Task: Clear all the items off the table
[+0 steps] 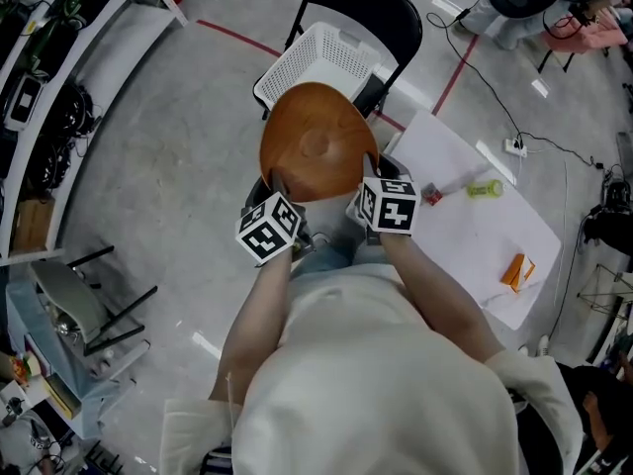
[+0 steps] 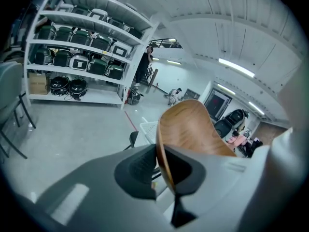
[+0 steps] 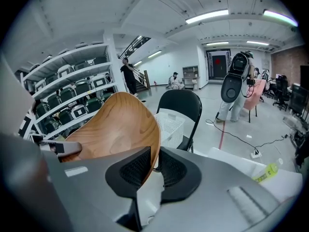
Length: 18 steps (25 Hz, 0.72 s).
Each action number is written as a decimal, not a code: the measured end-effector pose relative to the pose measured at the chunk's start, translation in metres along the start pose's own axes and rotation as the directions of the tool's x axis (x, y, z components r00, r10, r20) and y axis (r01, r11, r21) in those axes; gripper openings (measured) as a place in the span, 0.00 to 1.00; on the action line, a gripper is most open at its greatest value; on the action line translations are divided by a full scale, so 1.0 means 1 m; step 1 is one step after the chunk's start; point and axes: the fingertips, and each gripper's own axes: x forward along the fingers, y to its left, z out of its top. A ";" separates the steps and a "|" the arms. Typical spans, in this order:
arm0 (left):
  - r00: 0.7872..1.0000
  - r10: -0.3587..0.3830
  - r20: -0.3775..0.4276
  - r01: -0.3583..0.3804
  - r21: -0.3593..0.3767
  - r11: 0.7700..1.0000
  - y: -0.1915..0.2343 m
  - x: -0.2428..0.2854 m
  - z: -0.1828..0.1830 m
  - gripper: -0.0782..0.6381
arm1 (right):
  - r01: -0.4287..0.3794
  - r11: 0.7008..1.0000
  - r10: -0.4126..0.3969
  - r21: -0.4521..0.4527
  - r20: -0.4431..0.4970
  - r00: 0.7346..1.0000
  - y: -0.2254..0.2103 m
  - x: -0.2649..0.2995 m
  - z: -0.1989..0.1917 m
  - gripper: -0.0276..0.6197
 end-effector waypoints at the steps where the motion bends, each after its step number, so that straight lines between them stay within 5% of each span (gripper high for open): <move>1: 1.000 0.002 0.001 -0.002 -0.003 1.000 0.003 0.000 0.002 0.14 | -0.002 1.000 0.002 -0.003 -0.001 1.000 0.003 0.001 0.001 0.11; 18: 1.000 0.003 -0.026 -0.004 -0.034 0.999 0.023 0.045 0.028 0.15 | -0.006 1.000 0.006 -0.013 -0.020 1.000 0.020 0.050 0.029 0.11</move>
